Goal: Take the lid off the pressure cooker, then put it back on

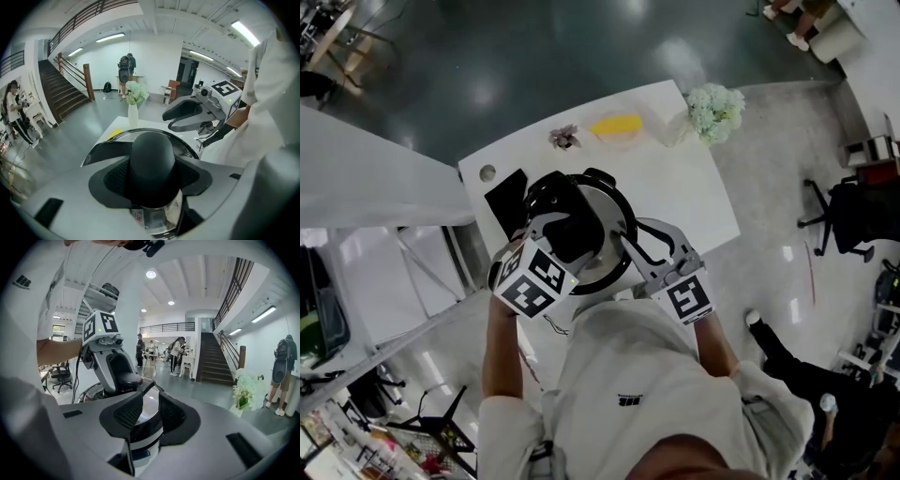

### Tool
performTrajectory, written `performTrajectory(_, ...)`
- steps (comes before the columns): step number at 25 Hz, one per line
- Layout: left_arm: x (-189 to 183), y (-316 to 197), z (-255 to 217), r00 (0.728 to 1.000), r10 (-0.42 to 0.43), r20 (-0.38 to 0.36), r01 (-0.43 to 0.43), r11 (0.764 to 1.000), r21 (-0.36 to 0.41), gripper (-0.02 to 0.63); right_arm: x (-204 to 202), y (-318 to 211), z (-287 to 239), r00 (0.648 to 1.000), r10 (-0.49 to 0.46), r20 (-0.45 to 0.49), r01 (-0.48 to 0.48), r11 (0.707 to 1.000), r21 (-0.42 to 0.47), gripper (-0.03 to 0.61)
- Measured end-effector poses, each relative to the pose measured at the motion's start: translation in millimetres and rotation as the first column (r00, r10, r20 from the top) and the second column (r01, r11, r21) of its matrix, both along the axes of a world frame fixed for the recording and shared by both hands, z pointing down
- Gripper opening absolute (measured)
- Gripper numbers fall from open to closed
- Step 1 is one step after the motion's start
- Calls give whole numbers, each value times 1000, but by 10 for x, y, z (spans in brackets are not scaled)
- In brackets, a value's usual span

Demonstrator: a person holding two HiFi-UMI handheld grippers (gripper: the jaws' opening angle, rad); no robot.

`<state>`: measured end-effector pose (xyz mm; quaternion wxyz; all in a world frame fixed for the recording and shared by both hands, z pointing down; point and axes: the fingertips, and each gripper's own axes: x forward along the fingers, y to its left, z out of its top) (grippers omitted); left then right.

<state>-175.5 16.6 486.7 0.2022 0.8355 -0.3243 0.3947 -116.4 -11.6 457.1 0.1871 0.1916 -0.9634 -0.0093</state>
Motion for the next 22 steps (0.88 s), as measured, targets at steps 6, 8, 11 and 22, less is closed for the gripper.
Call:
performTrajectory(6, -91, 39, 76, 999, 42, 1, -42, 999, -19, 287, -77, 51, 40, 1000, 6, -12, -6, 1000, -9, 107)
performTrajectory(8, -132, 38, 112, 999, 53, -3, -53, 998, -19, 287, -106, 52, 61, 1000, 11, -21, -11, 1000, -17, 106)
performTrajectory(11, -153, 42, 139, 997, 74, -10, -75, 997, -18, 287, -119, 65, 76, 999, 39, -36, -41, 997, -58, 106)
performTrajectory(22, -104, 55, 252, 986, 168, -12, -169, 986, -15, 287, -178, 61, 114, 999, 16, -36, -17, 1000, -21, 106)
